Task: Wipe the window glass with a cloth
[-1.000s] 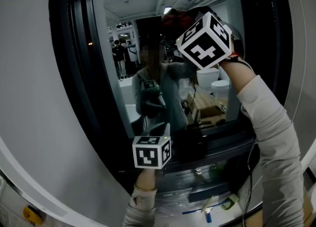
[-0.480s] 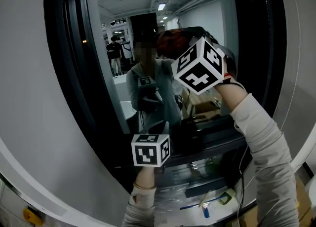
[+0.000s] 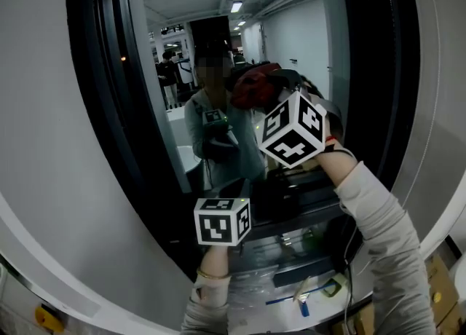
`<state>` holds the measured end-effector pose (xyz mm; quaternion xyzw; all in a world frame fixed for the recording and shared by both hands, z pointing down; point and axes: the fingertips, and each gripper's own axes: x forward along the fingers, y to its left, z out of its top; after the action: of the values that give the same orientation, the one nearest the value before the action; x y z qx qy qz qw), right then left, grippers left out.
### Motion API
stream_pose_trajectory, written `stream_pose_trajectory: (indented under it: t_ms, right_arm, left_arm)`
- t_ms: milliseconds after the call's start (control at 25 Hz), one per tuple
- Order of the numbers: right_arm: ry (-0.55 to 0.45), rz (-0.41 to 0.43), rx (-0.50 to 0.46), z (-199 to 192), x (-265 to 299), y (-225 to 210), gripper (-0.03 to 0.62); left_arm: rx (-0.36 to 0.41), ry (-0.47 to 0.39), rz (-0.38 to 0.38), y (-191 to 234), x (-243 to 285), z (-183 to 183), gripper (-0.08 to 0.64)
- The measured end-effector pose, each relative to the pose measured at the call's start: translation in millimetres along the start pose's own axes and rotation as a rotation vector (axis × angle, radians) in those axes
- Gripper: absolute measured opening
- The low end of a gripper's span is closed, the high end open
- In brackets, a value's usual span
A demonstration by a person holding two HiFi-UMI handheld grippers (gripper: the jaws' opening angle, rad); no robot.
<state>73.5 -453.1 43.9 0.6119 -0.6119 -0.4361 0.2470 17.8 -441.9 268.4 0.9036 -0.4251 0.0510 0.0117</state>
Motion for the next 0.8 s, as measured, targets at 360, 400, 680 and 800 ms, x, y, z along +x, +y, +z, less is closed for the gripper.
stream_pose_trajectory:
  t_ms: [360,400,680,800]
  right_arm:
    - [0.048,0.097,0.019,-29.4,-9.1,63.1,0.043]
    - [0.055,0.105,0.024,-32.6,-9.3,68.4,0.043]
    - [0.1,0.155,0.066,-53.7,-19.5,104.2,0.043]
    - [0.123,0.18,0.081,-66.2,-24.8,123.1,0.043]
  left_arm:
    - [-0.025,0.0,0.001,2.6,-9.1,-9.8,0.003]
    - [-0.027,0.001,0.001,4.0,-10.0,-10.1,0.003]
    - [-0.032,0.008,-0.005,9.0,-15.9,-14.2,0.003]
    - [-0.032,0.015,-0.01,8.6,-16.4,-17.5,0.003]
